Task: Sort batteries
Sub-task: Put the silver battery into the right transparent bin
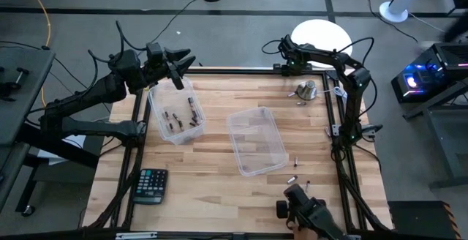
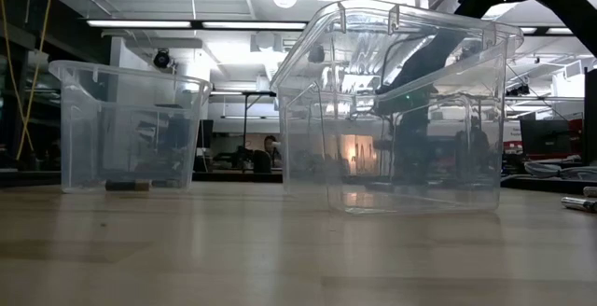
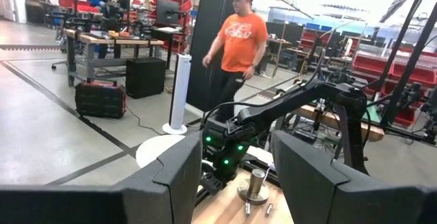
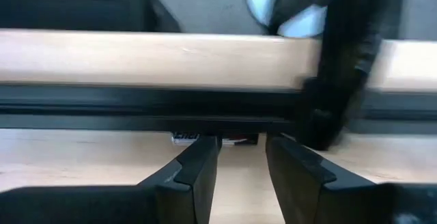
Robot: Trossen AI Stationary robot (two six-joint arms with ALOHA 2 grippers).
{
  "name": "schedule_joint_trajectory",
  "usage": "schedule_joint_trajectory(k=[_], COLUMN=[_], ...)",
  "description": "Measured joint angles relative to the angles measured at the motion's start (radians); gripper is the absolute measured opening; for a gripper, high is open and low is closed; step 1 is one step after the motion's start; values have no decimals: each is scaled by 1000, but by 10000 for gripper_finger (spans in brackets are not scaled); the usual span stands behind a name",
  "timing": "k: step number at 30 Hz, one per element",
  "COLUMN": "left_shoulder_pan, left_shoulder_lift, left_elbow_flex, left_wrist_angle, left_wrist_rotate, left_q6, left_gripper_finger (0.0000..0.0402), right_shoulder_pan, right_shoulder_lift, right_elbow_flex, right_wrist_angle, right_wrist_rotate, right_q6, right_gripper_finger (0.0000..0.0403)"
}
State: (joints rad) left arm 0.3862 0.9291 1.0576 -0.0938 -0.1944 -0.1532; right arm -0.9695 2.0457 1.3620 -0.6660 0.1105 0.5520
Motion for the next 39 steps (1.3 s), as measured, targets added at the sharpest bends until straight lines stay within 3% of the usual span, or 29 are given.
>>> schedule_joint_trajectory(k=[5, 7, 11, 15, 21, 25, 28, 33, 39], left_shoulder_pan=[0, 0, 0, 0, 0, 0, 0, 0, 0], left_shoulder_lift=[0, 0, 0, 0, 0, 0, 0, 0, 0], left_elbow_flex=[0, 0, 0, 0, 0, 0, 0, 0, 0], left_wrist_angle=[0, 0, -5, -19, -21, -22, -23, -35, -68], left_wrist_rotate=[0, 0, 0, 0, 0, 0, 0, -3, -16], left_q6=[0, 0, 0, 0, -1, -1, -2, -2, -29], left_gripper_finger=[168, 168, 168, 168, 168, 168, 168, 168, 168], right_shoulder_pan=[34, 47, 64, 76, 69, 109, 143, 174, 229], right_shoulder_lift=[4, 7, 1, -37, -96, -76, -76, -83, -78], right_elbow_flex=[9, 15, 16, 7, 12, 9, 9, 12, 11], right_wrist_angle=[30, 54, 5, -75, 61, 107, 147, 173, 153], right_wrist_rotate=[-56, -128, -228, -246, -272, -353, -359, -475, -468], right_q6=[-42, -90, -184, -203, -164, -164, -236, -421, -673], right_gripper_finger=[126, 126, 126, 126, 126, 126, 126, 126, 126])
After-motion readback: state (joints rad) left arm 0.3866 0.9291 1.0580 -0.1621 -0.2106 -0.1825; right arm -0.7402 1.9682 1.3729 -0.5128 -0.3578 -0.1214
